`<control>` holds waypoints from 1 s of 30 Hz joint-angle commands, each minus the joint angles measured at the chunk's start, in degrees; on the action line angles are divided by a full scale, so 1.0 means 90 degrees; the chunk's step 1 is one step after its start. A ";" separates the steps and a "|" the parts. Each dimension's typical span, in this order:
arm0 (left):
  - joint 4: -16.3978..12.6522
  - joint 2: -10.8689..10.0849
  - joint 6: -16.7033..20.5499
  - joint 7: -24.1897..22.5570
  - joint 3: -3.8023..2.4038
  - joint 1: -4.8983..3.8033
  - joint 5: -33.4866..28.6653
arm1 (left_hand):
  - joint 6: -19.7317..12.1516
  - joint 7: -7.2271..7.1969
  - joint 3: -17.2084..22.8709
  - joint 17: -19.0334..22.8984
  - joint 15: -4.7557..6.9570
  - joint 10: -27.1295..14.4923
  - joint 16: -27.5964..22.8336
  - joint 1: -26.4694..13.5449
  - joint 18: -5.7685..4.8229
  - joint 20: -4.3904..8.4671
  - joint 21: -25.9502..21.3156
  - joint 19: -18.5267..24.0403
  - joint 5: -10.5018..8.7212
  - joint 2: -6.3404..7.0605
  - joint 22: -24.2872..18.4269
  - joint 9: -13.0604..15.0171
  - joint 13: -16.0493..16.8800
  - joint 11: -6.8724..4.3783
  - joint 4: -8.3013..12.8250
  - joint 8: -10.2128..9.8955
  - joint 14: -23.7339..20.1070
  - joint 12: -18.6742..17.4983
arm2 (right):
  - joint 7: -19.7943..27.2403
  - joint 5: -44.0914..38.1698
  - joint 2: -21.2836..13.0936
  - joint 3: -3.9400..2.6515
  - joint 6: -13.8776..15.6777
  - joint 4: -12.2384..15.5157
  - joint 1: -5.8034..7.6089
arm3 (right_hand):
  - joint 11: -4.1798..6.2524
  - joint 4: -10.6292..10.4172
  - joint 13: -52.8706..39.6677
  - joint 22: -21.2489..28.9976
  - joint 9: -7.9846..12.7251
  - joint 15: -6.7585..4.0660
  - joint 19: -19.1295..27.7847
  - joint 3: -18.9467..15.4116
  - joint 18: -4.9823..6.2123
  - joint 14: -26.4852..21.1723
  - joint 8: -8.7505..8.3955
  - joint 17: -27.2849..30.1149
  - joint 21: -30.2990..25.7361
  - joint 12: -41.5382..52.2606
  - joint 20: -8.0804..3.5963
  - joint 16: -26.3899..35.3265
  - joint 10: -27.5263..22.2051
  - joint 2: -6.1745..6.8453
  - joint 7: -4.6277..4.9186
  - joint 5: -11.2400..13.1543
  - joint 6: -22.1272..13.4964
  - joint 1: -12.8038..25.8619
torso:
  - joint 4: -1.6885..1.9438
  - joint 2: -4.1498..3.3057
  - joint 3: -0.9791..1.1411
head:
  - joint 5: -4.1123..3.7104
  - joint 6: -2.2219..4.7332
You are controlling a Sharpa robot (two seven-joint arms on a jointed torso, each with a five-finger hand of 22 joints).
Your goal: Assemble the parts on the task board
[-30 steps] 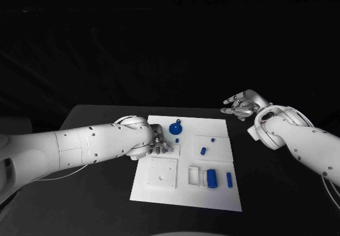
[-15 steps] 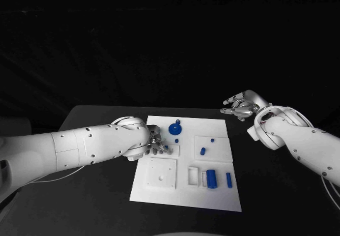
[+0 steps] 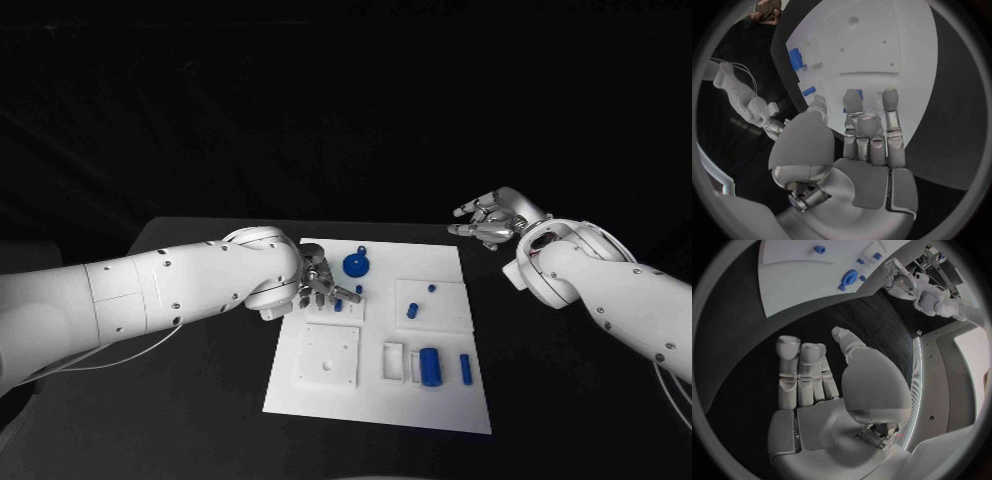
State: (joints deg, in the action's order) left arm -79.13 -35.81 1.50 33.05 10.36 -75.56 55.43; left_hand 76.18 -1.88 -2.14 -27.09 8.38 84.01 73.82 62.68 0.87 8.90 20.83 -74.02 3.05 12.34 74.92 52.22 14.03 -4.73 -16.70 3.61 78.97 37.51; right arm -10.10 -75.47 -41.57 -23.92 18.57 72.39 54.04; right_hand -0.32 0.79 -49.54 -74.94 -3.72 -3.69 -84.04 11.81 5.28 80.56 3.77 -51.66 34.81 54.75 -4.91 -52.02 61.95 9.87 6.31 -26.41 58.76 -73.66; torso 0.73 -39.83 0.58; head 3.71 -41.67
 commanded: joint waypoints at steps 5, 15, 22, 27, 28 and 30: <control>0.0308 -0.0014 0.0064 -0.0081 -0.0149 -0.0141 -0.0611 | -0.0758 0.0273 0.0208 0.0227 -0.0125 0.0289 -0.0287 0.0364 -0.0097 -0.0079 -0.0158 0.0127 0.0305 -0.0644 0.0065 -0.1515 -0.0072 0.0166 0.0358 0.0028 -0.0183 -0.0522 | 0.0078 0.0003 0.0014 -0.0003 -0.0023 -0.0009 -0.0009 | 0.0005 -0.0022 0.0005 -0.0436 0.0011 -0.0015 -0.0268 -0.0026 0.0095 -0.0023 -0.0025 0.0005 -0.0035 0.0006 0.0003 0.0029 -0.0016 0.0003 0.0011 -0.0032 -0.0016 0.0049 | 0.0002 0.0001 0.0004 | 0.0014 0.0059; 0.1525 0.0277 0.0068 -0.0339 -0.0227 -0.0378 -0.0794 | -0.1072 0.0430 -0.0329 0.0519 -0.0191 0.0248 -0.0366 0.0748 -0.0091 -0.0130 -0.0437 0.0068 0.1552 -0.1600 0.0041 -0.3651 0.0112 0.0205 0.1674 0.0040 -0.0250 -0.1061 | 0.0090 0.0011 0.0021 -0.0003 -0.0009 -0.0012 -0.0009 | 0.0005 -0.0022 0.0005 -0.0436 0.0011 -0.0015 -0.0268 -0.0026 0.0095 -0.0023 -0.0025 0.0005 -0.0035 0.0006 0.0003 0.0029 -0.0016 0.0003 0.0011 -0.0032 -0.0016 0.0049 | -0.0044 -0.0056 -0.0003 | 0.0060 0.0170; 0.2341 0.0659 -0.0325 -0.0376 -0.0231 -0.0449 -0.0645 | -0.1221 0.0528 -0.0527 0.0575 -0.0228 0.0238 -0.0300 0.0521 -0.0066 -0.0166 -0.0526 0.0044 0.1306 -0.1489 0.0096 -0.4339 0.0246 0.0250 0.1563 0.0079 -0.0291 -0.1106 | 0.0089 0.0013 0.0031 -0.0003 0.0002 0.0013 -0.0009 | 0.0004 -0.0033 0.0012 -0.0436 0.0010 -0.0015 -0.0272 -0.0047 0.0097 -0.0017 -0.0023 0.0001 -0.0041 0.0004 0.0004 0.0023 -0.0011 -0.0003 0.0013 -0.0046 -0.0024 0.0042 | -0.0079 -0.0119 -0.0001 | 0.0117 0.0242; 0.2704 0.0853 -0.0642 -0.0385 -0.0230 -0.0458 -0.0523 | -0.1273 0.0535 -0.0375 0.0613 -0.0238 0.0233 -0.0270 0.0361 -0.0067 -0.0176 -0.0568 0.0042 0.1270 -0.1245 0.0106 -0.4468 0.0304 0.0263 0.1259 0.0128 -0.0320 -0.1137 | 0.0089 0.0013 0.0041 -0.0003 0.0001 0.0026 -0.0008 | 0.0004 -0.0033 0.0012 -0.0436 0.0010 -0.0015 -0.0272 -0.0047 0.0097 -0.0017 -0.0023 0.0001 -0.0041 0.0004 0.0004 0.0023 -0.0011 -0.0003 0.0013 -0.0046 -0.0024 0.0042 | -0.0107 -0.0153 -0.0004 | 0.0137 0.0281; 0.2768 0.0888 -0.0698 -0.0385 -0.0229 -0.0459 -0.0495 | -0.1294 0.0537 -0.0266 0.0621 -0.0240 0.0234 -0.0252 0.0346 -0.0068 -0.0178 -0.0573 0.0046 0.1243 -0.1140 0.0111 -0.4479 0.0323 0.0266 0.1168 0.0148 -0.0332 -0.1141 | 0.0089 0.0013 0.0042 -0.0003 0.0001 0.0029 -0.0008 | 0.0004 -0.0033 0.0012 -0.0436 0.0010 -0.0015 -0.0272 -0.0047 0.0097 -0.0017 -0.0023 0.0001 -0.0041 0.0004 0.0004 0.0023 -0.0011 -0.0003 0.0013 -0.0046 -0.0024 0.0042 | -0.0111 -0.0159 -0.0002 | 0.0142 0.0286; 0.2910 0.0962 -0.0827 -0.0383 -0.0224 -0.0460 -0.0412 | -0.1310 0.0540 -0.0199 0.0630 -0.0242 0.0226 -0.0244 0.0321 -0.0070 -0.0182 -0.0579 0.0056 0.1229 -0.1053 0.0111 -0.4481 0.0332 0.0272 0.1101 0.0164 -0.0351 -0.1152 | 0.0088 0.0013 0.0045 -0.0003 0.0001 0.0036 -0.0008 | 0.0004 -0.0033 0.0012 -0.0436 0.0010 -0.0015 -0.0272 -0.0047 0.0097 -0.0017 -0.0023 0.0001 -0.0041 0.0004 0.0004 0.0023 -0.0011 -0.0003 0.0013 -0.0046 -0.0024 0.0042 | -0.0124 -0.0176 0.0002 | 0.0155 0.0312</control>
State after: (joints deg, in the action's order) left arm -53.42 -27.47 -1.84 30.53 8.37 -79.57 50.26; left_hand 64.79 3.04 -3.91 -21.46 6.13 83.94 71.41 65.51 0.87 7.46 15.85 -73.21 14.36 2.52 74.92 11.92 16.99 -2.56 -6.62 4.83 76.15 27.34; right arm -9.91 -75.33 -41.22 -23.93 18.65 72.58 54.00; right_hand -0.33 0.54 -49.49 -74.92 -3.72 -3.69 -84.04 11.56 5.28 80.56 3.77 -51.67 34.81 54.75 -4.91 -52.02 61.95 9.87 6.31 -26.63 58.76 -73.66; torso -0.17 -41.10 0.55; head 4.97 -39.11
